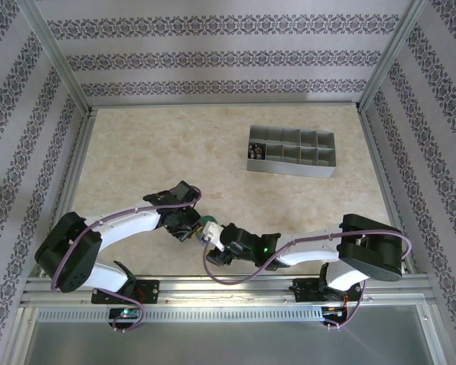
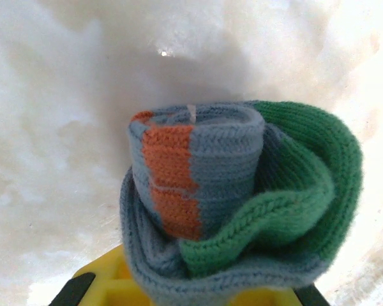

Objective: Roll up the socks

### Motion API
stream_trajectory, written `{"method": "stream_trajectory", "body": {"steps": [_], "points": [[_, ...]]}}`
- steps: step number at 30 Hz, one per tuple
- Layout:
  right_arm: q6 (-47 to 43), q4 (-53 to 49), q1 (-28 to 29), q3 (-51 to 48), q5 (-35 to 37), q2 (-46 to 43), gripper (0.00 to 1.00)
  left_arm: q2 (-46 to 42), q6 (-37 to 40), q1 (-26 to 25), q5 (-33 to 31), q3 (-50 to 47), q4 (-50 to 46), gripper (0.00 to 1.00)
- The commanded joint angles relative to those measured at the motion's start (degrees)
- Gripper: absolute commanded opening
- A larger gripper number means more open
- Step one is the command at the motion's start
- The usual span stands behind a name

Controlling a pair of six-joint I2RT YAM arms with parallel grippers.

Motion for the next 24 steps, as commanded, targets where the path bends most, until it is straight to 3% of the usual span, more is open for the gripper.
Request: {"method": "stream_trajectory", "body": {"steps": [1,8,11,13,16,18,22,24], "points": [[-8.71,-5.19,2.29,4.38,17.16,2.82,0.62,4.98,-1.01,-0.98,-0.46,-1.47,-10.01,0.00],[-14.30,-5.33,4.36,11.62,24.19,13.66,0.62,6.46,-0.27,-0.59,1.06,-0.21,-8.90,0.00],[-12.29,-7.44,3.08,13.54,26.35,18.22,0.57,6.00,0.12,-0.08,1.91,-0.19,-8.52,0.00],[-8.92,-9.61,1.77,13.72,25.69,19.60,0.48,5.16,0.33,0.37,2.54,-0.34,-8.15,0.00],[-4.76,-11.56,0.04,12.37,20.84,18.90,0.14,2.85,-0.07,1.22,3.69,-1.04,-6.69,0.18],[-2.31,-12.51,-1.14,11.07,16.40,18.23,0.01,0.51,-0.72,2.06,3.83,-1.66,-5.66,0.33],[2.47,-11.42,-4.08,6.74,3.67,17.02,0.00,-4.45,-2.25,4.28,3.30,-2.24,-3.18,0.64],[4.83,-9.18,-5.66,3.95,-2.70,16.64,0.00,-6.07,-2.72,5.33,3.21,-2.47,-0.83,0.72]]}}
